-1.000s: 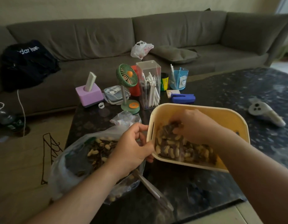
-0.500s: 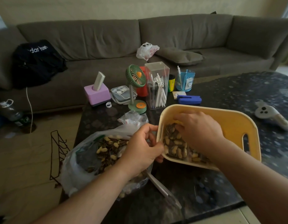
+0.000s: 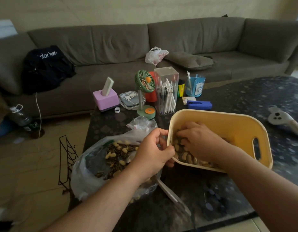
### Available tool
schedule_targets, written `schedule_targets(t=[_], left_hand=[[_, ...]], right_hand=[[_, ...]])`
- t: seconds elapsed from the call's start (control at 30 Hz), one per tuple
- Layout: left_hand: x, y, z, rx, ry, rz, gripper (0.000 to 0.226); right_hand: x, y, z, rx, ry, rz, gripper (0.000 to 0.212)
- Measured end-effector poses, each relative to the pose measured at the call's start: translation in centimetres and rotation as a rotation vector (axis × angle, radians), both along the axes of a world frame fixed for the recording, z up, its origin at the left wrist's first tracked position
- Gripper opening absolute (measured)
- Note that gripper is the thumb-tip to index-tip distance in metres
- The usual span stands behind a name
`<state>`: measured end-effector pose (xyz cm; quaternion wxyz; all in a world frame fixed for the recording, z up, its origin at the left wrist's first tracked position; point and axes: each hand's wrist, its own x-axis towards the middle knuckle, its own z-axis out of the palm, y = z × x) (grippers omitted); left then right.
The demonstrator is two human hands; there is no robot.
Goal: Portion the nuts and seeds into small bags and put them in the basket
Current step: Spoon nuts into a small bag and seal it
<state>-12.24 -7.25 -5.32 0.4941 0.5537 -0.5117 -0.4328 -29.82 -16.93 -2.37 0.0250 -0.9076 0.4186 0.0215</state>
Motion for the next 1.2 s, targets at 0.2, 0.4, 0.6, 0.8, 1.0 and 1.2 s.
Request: schedule_targets(t=[0.2,0.4,0.6,0.8,1.0,1.2], left_hand=[[-1.3,-0.3,0.6,0.036,0.077,0.008,0.033],[-1.6,-1.2,0.9,0.076,0.164,0.036,0.028],[-1.1,-1.0,1.4,0.129,0.291,-0.004,0.021],[3.6,0.6,2.8,0.195,0.074,0.049,0.03],[10.9,-4.0,4.5,-0.002,-0.422,0.349,0.031],[9.0,-9.5,1.1,0.27,-0.911,-0.042,0.036]], right_hand=[[0.2,-1.0,0.4,0.155,0.138,0.016,0.043],[0.3,-1.4,1.9,0.265,0.132,-0.124,0.036],[2.6,0.7,5.0,0.069,-0.345,-0.166,0.029],[5.7,2.1,5.3,-0.074,-0.513,-0.002,0.036],[9.1,6.1,1.8,0.116,-0.389,0.234,0.026],[8.5,5.8,-3.1,0.255,-0.166,0.252,0.029]])
